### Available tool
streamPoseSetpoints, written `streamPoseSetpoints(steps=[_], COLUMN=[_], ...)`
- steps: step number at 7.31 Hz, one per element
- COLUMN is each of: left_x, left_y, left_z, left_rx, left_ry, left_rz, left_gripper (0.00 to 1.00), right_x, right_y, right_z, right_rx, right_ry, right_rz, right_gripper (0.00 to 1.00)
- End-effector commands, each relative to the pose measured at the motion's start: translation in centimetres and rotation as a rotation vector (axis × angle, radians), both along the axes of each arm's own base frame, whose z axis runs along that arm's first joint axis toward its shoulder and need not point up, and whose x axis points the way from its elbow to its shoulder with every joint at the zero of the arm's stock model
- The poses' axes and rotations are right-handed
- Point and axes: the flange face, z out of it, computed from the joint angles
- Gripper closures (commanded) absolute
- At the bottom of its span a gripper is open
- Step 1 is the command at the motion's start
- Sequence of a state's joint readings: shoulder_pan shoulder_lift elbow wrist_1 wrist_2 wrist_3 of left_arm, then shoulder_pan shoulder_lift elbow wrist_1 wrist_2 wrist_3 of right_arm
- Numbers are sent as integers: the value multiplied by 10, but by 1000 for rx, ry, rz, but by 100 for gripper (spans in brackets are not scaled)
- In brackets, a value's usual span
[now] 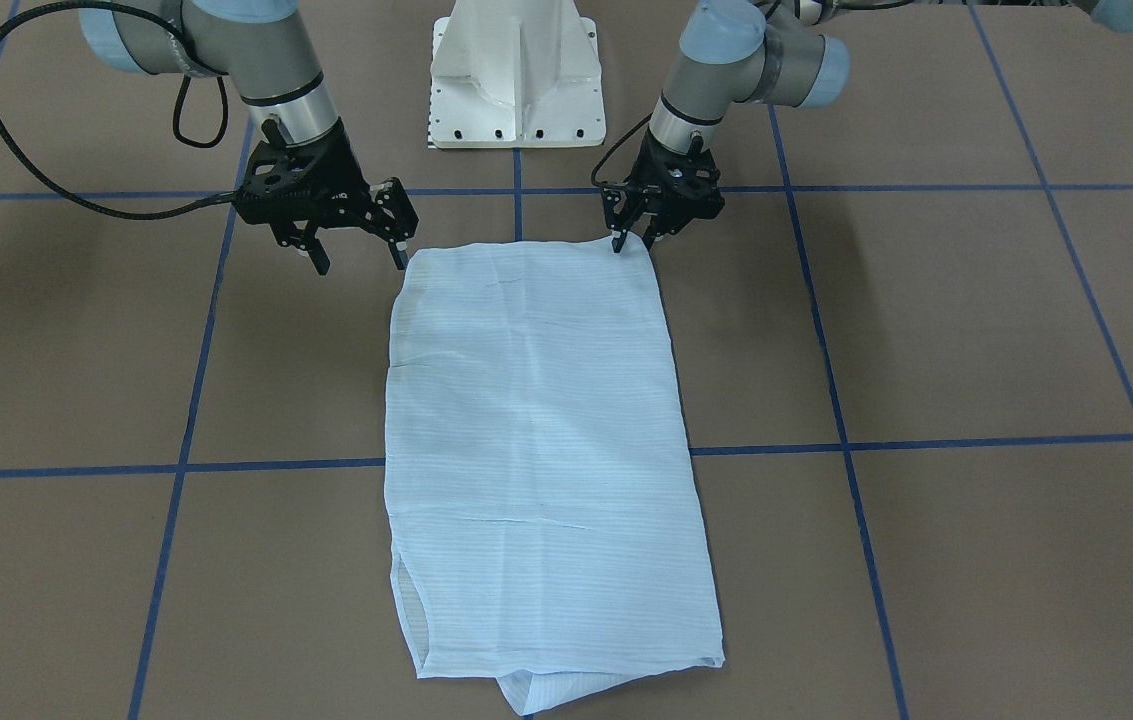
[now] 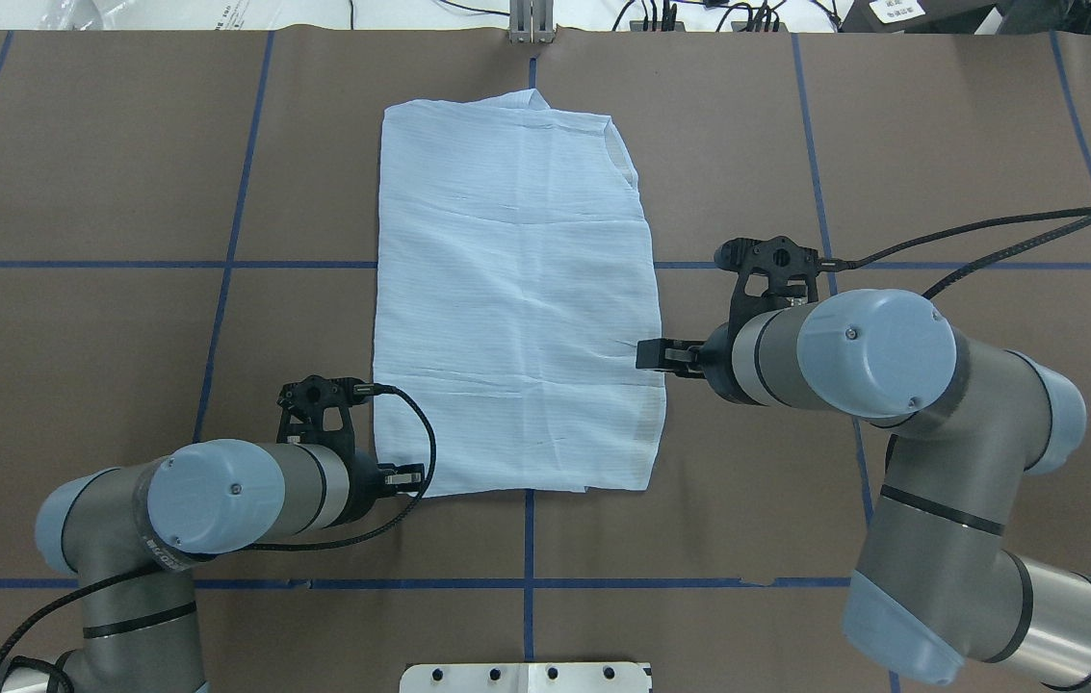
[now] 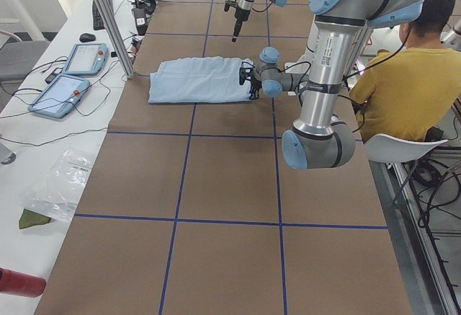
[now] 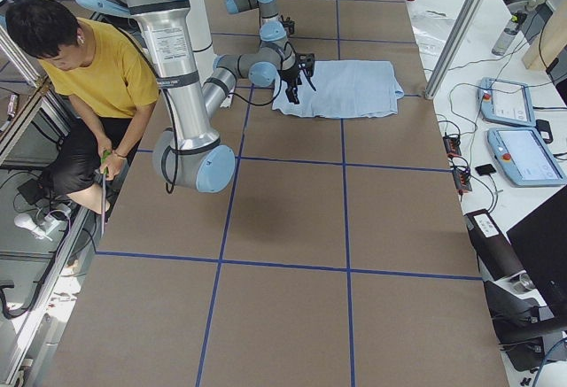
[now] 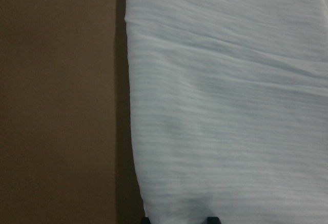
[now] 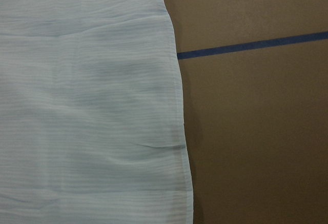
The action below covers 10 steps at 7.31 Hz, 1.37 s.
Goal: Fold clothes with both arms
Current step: 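Lower both grippers and grasp the near corners of the shirt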
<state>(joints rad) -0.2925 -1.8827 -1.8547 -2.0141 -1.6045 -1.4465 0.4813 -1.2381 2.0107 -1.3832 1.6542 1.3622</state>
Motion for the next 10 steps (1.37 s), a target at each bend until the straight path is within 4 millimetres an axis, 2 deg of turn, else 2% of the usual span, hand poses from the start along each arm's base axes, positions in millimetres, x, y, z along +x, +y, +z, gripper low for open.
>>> streamPoseSetpoints(steps=[1,2,3,5,6,7,8,10], left_x=[0,0,0,-1,-1,-1,-2,-4], left_y=[1,0,1,1,1,1,0,0], left_z=[0,0,1,0,-1,-1,-2,-4], left_rx=[0,-1,-1,-2,-3,-3,-1,0], left_ry=[-1,0,0,3,5,5,6,12], left_rz=[1,-3,-1,-4,-5,-5,-7,-7], left_gripper=[63,94,100,100,100,100,100,100], right_x=[-4,-9,-24,-68,-89,-110,-126,-164], right_y=[5,10,27,75,94,102,102,93], right_z=[0,2,-1,4,-11,-26,-33,-34], right_rx=[0,-14,-102,-307,-411,-498,-544,-588], right_ry=[0,5,-29,-62,-46,-16,-12,5], right_rz=[-9,-6,28,168,234,297,335,393], right_gripper=[0,0,1,4,7,13,13,13])
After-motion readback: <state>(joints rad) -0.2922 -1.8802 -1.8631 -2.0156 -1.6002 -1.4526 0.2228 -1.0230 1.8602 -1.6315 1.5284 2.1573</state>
